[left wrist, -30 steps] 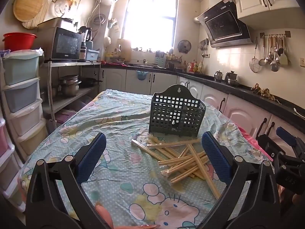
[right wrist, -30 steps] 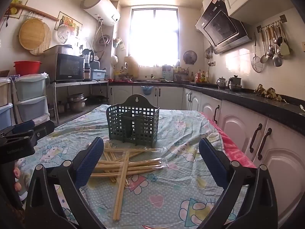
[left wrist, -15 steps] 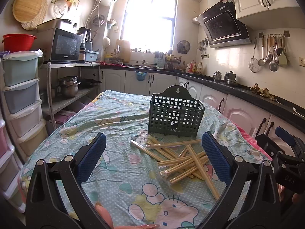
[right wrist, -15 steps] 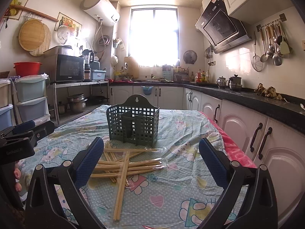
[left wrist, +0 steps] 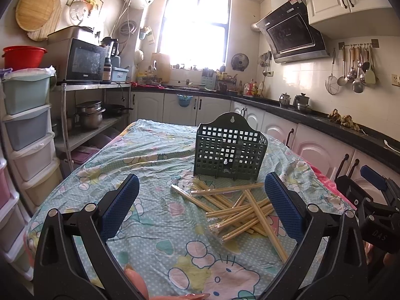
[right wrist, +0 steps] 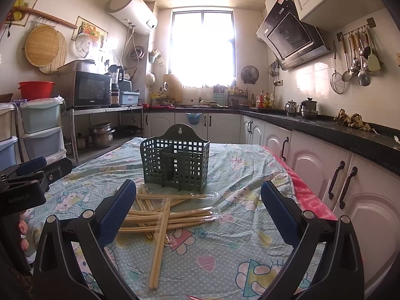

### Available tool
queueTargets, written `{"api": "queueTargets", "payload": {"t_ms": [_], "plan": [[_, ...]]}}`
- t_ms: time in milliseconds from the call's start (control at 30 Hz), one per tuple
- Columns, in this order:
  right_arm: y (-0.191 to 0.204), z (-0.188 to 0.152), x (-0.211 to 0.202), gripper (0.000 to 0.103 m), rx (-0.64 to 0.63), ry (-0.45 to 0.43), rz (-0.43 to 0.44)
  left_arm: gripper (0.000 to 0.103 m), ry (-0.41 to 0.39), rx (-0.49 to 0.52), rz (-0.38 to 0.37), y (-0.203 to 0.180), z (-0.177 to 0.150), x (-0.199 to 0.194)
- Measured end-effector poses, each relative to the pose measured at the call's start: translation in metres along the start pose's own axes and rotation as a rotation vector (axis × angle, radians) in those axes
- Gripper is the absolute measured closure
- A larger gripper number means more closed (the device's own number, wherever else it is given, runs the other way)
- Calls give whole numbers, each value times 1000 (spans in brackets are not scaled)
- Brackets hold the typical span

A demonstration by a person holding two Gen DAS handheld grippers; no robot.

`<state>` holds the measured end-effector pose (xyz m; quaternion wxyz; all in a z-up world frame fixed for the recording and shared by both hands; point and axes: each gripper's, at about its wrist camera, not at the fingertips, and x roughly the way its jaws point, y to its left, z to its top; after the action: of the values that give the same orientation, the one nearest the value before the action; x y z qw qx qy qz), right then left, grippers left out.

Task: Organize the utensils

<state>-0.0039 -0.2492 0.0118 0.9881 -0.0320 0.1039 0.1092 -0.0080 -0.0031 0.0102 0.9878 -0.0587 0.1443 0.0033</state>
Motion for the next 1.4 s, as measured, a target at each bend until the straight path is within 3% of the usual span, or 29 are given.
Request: {"api": "queueTargets", "payload": {"t_ms": [633, 1200, 1400], "plan": [[8, -4, 5, 6, -16, 27, 44, 10, 0, 6, -1, -1, -2, -2], [21, 4, 39, 6, -92, 161, 212, 10, 175, -95, 30, 44, 11, 41], [20, 13, 65, 6, -96, 205, 243, 10, 223, -161, -19, 64, 17, 64]]}}
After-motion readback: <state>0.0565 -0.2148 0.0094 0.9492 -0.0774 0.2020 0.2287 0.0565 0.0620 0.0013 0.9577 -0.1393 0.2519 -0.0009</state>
